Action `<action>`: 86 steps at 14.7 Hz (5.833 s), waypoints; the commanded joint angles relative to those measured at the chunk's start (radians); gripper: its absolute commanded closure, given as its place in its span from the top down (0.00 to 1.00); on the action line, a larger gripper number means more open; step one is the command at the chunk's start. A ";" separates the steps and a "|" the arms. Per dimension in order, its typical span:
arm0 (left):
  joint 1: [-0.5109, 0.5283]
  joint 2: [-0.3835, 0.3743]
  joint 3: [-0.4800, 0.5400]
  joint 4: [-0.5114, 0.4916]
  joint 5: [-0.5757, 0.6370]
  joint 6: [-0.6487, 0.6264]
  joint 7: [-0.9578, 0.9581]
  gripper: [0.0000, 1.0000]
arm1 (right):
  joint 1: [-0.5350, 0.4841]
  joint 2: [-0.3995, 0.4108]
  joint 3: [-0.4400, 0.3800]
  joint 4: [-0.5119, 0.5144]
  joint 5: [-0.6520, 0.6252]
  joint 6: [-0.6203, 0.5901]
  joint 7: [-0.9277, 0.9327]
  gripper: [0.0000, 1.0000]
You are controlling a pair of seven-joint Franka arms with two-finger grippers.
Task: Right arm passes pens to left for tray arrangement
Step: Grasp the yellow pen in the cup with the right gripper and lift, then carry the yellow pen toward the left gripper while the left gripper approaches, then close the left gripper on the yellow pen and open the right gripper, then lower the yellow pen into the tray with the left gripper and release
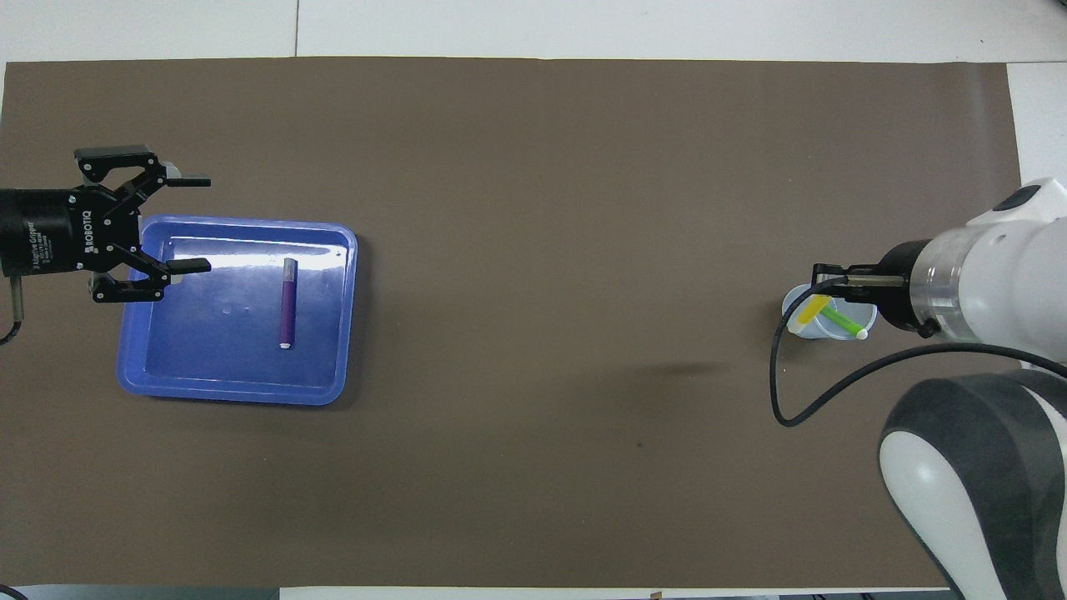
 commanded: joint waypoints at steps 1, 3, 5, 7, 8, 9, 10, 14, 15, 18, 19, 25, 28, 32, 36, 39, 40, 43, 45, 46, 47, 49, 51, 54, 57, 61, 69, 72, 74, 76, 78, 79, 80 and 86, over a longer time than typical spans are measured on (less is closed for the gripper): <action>-0.009 -0.025 -0.002 -0.024 -0.020 0.021 -0.079 1.00 | -0.011 0.019 0.057 0.024 0.125 -0.007 0.239 0.00; -0.018 -0.027 -0.005 -0.027 -0.072 0.008 -0.183 1.00 | -0.011 0.031 0.097 0.028 0.255 0.016 0.411 0.00; -0.070 -0.027 -0.007 -0.029 -0.086 -0.012 -0.291 1.00 | -0.010 0.056 0.155 0.054 0.325 0.065 0.590 0.00; -0.131 -0.030 -0.007 -0.027 -0.106 -0.028 -0.375 1.00 | -0.010 0.132 0.223 0.143 0.372 0.099 0.832 0.00; -0.157 -0.030 -0.005 -0.024 -0.106 -0.019 -0.433 1.00 | -0.010 0.172 0.254 0.189 0.380 0.117 0.935 0.00; -0.191 -0.031 -0.007 -0.024 -0.105 -0.012 -0.481 1.00 | -0.010 0.207 0.281 0.230 0.382 0.128 1.020 0.00; -0.223 -0.044 -0.005 -0.027 -0.102 0.000 -0.514 1.00 | -0.010 0.237 0.303 0.266 0.382 0.133 1.087 0.00; -0.338 -0.093 -0.005 -0.040 0.010 0.138 -0.778 1.00 | -0.008 0.332 0.403 0.364 0.383 0.174 1.318 0.00; -0.378 -0.102 -0.007 -0.056 0.068 0.191 -0.873 1.00 | -0.008 0.346 0.429 0.373 0.383 0.182 1.352 0.00; -0.443 -0.116 -0.007 -0.084 0.136 0.259 -0.972 1.00 | -0.002 0.375 0.475 0.380 0.385 0.214 1.413 0.00; -0.444 -0.125 -0.007 -0.101 0.145 0.258 -0.980 1.00 | -0.002 0.381 0.484 0.380 0.385 0.218 1.425 0.00; -0.421 -0.157 -0.004 -0.101 0.182 0.183 -0.989 1.00 | -0.001 0.381 0.504 0.378 0.383 0.225 1.429 0.00; -0.426 -0.174 -0.005 -0.126 0.208 0.176 -0.995 0.98 | -0.001 0.381 0.504 0.378 0.382 0.226 1.429 0.00; -0.421 -0.183 -0.004 -0.138 0.208 0.158 -0.994 0.88 | 0.001 0.381 0.506 0.375 0.380 0.226 1.429 0.00; -0.429 -0.211 -0.005 -0.179 0.208 0.161 -0.991 0.78 | 0.001 0.381 0.506 0.375 0.380 0.226 1.429 0.00; -0.421 -0.212 -0.004 -0.175 0.208 0.158 -0.986 0.70 | 0.001 0.381 0.504 0.375 0.380 0.225 1.427 0.00; -0.420 -0.215 -0.002 -0.172 0.208 0.156 -0.988 0.70 | 0.001 0.381 0.506 0.375 0.380 0.225 1.427 0.00; -0.420 -0.223 -0.001 -0.178 0.208 0.155 -0.985 0.69 | 0.001 0.381 0.504 0.375 0.380 0.220 1.424 0.00; -0.420 -0.228 -0.002 -0.181 0.208 0.155 -0.983 0.65 | 0.001 0.381 0.504 0.375 0.380 0.217 1.422 0.00; -0.420 -0.228 -0.002 -0.181 0.208 0.155 -0.983 0.62 | 0.001 0.381 0.504 0.375 0.380 0.217 1.421 0.00; -0.421 -0.231 -0.002 -0.185 0.208 0.155 -0.983 0.59 | 0.001 0.381 0.506 0.375 0.380 0.217 1.419 0.00; -0.420 -0.237 -0.002 -0.196 0.208 0.155 -0.982 0.43 | 0.001 0.381 0.504 0.375 0.379 0.215 1.419 0.00; -0.421 -0.242 -0.002 -0.198 0.208 0.155 -0.980 0.01 | 0.001 0.381 0.504 0.375 0.379 0.215 1.419 0.00; -0.420 -0.242 -0.001 -0.195 0.208 0.155 -0.948 0.00 | 0.001 0.381 0.504 0.375 0.377 0.215 1.418 0.00; -0.403 -0.242 -0.001 -0.195 0.208 0.155 -0.953 0.00 | 0.001 0.381 0.504 0.375 0.376 0.214 1.418 0.00; -0.401 -0.242 -0.001 -0.195 0.208 0.155 -0.956 0.00 | -0.001 0.378 0.499 0.375 0.339 0.206 1.371 1.00; -0.227 -0.232 -0.002 -0.192 0.228 0.082 -0.541 0.00 | -0.007 0.260 0.325 0.301 0.173 -0.028 0.865 1.00; -0.161 -0.214 -0.004 -0.211 0.347 0.035 -0.158 0.00 | -0.007 0.200 0.233 0.239 0.118 -0.102 0.570 1.00; -0.133 -0.173 -0.004 -0.228 0.445 0.037 0.106 0.00 | -0.005 0.159 0.170 0.177 0.078 -0.116 0.367 1.00; -0.099 -0.086 -0.004 -0.221 0.577 0.056 0.336 0.00 | -0.005 0.130 0.110 0.122 0.043 -0.116 0.167 1.00; -0.098 0.000 -0.001 -0.218 0.711 0.119 0.472 0.00 | -0.007 0.111 0.049 0.078 0.020 -0.111 -0.017 1.00; -0.093 0.045 -0.001 -0.218 0.766 0.159 0.510 0.00 | -0.007 0.100 0.018 0.047 0.018 -0.101 -0.111 1.00; -0.088 0.085 -0.001 -0.218 0.830 0.202 0.543 0.00 | -0.007 0.087 -0.014 0.012 0.018 -0.084 -0.206 1.00; -0.101 0.234 -0.002 -0.190 0.990 0.330 0.552 0.00 | -0.010 0.033 -0.172 -0.220 0.014 0.125 -0.593 1.00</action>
